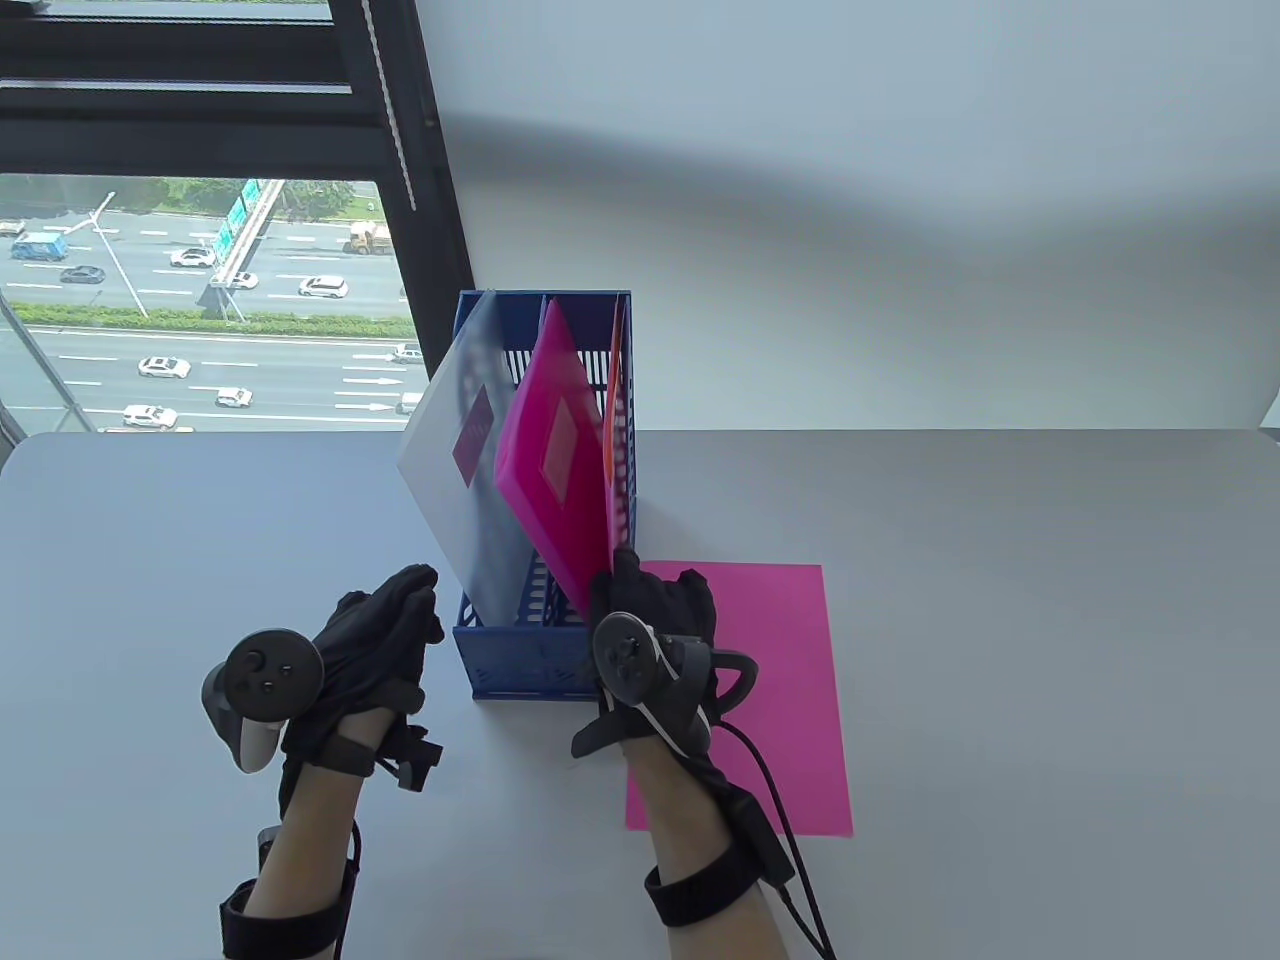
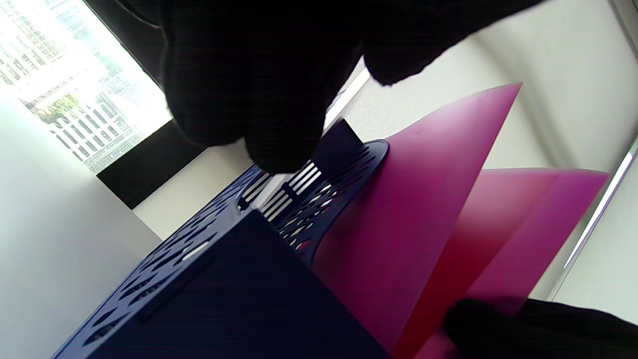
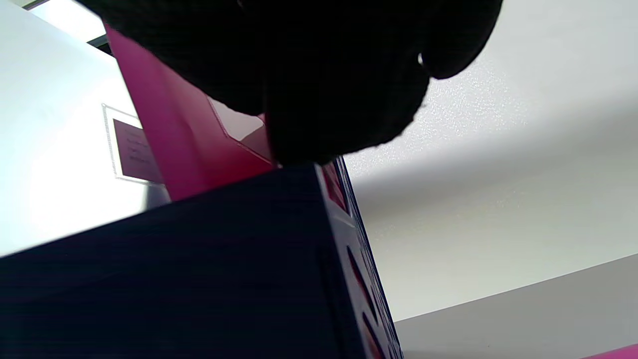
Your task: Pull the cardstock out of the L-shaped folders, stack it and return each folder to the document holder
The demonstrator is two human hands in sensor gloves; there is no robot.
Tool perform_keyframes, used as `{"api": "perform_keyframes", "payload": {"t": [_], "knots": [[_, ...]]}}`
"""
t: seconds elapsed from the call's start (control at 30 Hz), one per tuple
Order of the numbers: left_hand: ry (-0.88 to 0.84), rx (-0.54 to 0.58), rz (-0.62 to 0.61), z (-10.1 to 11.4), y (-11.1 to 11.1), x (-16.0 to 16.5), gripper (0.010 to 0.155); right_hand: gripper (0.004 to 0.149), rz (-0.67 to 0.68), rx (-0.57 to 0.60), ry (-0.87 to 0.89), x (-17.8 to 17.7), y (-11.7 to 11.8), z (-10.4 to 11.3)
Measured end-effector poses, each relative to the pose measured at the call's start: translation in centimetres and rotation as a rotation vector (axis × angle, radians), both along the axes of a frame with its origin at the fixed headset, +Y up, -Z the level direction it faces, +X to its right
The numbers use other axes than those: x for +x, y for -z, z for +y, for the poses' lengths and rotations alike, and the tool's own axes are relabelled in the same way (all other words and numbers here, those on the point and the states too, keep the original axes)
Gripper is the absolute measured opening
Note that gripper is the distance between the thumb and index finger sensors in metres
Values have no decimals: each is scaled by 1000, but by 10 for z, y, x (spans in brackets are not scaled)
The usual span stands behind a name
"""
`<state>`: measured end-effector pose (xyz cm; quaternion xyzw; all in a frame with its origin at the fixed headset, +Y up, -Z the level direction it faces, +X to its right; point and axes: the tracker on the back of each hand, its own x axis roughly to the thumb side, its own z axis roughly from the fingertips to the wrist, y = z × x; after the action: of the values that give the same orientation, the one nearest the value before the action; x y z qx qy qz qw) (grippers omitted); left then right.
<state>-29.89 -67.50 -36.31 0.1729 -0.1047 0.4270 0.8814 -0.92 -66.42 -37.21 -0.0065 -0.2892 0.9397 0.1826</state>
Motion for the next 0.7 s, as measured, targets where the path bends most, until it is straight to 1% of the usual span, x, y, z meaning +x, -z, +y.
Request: {"api": "perform_keyframes", "payload": {"t": [0.1,0.27,0.33,0.53,0.7], "knots": [[0,1,0,0,0,0,53,42,4,50,-18,0,-6,7],[-3,11,0,2,-1,0,53,41,13,140,6,4,-17,20],[-14,19,-14,6,-2,1,52,41,19,172,18,7,-23,27],[-19,91,-15,24,-13,3,53,41,24,283,51,14,-43,54],[-28,123,-24,31,-18,5,53,41,43,343,88,20,-58,73]]}}
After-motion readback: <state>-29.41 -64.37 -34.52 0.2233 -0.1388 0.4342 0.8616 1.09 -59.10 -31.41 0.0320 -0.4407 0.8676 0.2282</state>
